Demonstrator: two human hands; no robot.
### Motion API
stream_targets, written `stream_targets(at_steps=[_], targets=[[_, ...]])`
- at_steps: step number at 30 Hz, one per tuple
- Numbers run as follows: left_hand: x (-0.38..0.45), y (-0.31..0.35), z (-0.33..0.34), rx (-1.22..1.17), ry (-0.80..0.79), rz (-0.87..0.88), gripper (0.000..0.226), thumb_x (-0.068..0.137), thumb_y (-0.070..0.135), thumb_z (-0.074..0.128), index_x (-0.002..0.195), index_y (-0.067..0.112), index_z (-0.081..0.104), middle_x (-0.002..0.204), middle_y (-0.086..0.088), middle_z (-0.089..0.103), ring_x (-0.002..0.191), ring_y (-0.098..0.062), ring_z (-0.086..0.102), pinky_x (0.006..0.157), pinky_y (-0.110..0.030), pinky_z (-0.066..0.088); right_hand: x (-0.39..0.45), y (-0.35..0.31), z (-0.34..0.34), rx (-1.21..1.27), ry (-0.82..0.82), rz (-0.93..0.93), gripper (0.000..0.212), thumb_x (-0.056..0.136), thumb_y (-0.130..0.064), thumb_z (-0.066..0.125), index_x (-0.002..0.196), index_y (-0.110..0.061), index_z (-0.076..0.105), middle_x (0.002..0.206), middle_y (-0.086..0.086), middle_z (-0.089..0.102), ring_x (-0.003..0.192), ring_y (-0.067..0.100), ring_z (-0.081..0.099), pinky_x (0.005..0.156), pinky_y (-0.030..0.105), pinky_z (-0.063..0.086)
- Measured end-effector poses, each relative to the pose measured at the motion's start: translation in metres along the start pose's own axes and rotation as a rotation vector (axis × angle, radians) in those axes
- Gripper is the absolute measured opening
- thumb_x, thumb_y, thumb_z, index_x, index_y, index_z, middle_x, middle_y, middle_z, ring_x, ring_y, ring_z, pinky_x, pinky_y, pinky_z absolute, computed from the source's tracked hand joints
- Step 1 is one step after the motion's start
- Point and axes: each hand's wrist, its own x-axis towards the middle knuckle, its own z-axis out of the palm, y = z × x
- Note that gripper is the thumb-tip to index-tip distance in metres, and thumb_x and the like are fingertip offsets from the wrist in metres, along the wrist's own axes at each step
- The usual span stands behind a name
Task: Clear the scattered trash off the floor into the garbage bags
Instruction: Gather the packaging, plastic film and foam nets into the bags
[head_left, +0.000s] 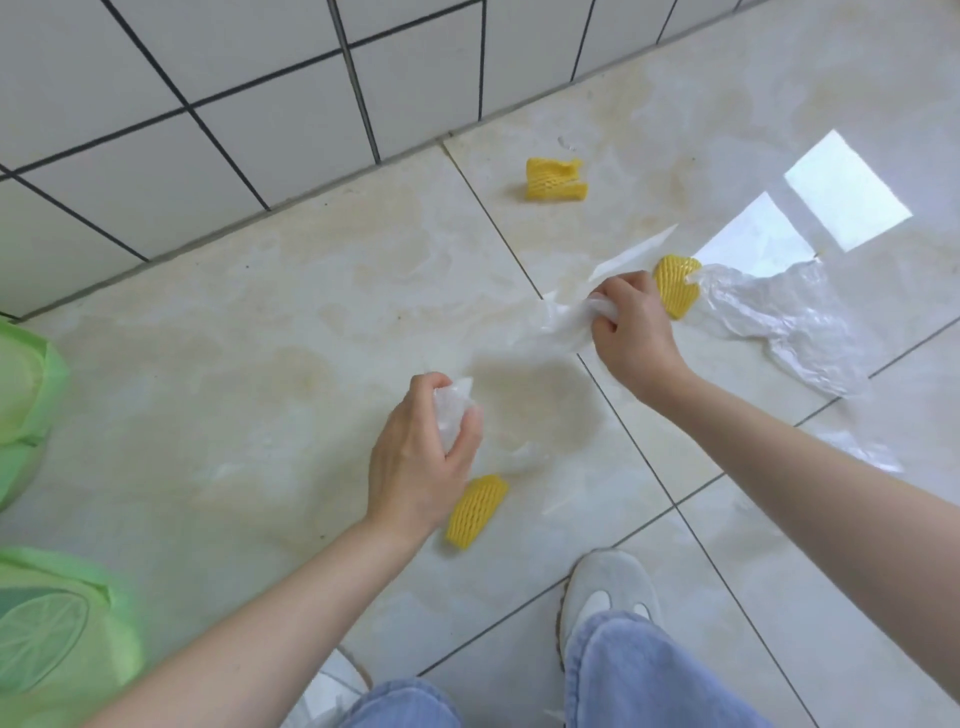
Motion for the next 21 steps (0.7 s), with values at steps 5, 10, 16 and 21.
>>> stream_targets(at_steps=[5,10,16,21], targets=[[-0.040,-0.026,0.033,0.401,-0.221,0.462,0.086,0.068,0.073,0.052,0.135,0.022,0.036,0.094,-0.003,0.048,0.081,-0.025,0.051,0.066,-0.038,0.045,0.006,0.019,-0.013,-0.072,0.009,0.040,0.028,0.080,0.005,0.044,0.103,-0.002,0.059,0.121,0.018,0.045,0.105,0.024,0.046,0.081,0.010,0.027],[-0.043,-0.059,0.049,0.558,-0.133,0.593,0.073,0.072,0.060,0.050,0.133,0.019,0.041,0.094,-0.006,0.049,0.079,-0.026,0.047,0.059,-0.037,0.042,0.013,0.037,-0.020,-0.225,-0.085,0.120,0.035,0.084,0.002,0.044,0.118,-0.006,0.051,0.146,0.018,0.027,0.118,0.037,0.046,0.093,0.034,0.040],[-0.030,-0.065,0.054,0.592,-0.127,0.711,0.052,0.073,0.048,0.059,0.117,0.020,0.054,0.095,-0.005,0.046,0.079,-0.027,0.045,0.059,-0.037,0.042,0.032,0.055,-0.029,-0.416,-0.223,0.192,0.043,0.086,0.001,0.042,0.128,-0.009,0.044,0.156,0.023,0.007,0.127,0.044,0.041,0.092,0.039,0.040],[-0.020,-0.062,0.053,0.589,-0.144,0.725,0.036,0.072,0.042,0.057,0.101,0.020,0.061,0.082,-0.004,0.052,0.070,-0.024,0.052,0.048,-0.032,0.045,0.038,0.056,-0.030,-0.495,-0.270,0.217,0.045,0.086,-0.001,0.045,0.130,-0.007,0.042,0.147,0.022,0.023,0.110,0.046,0.050,0.086,0.039,0.040]])
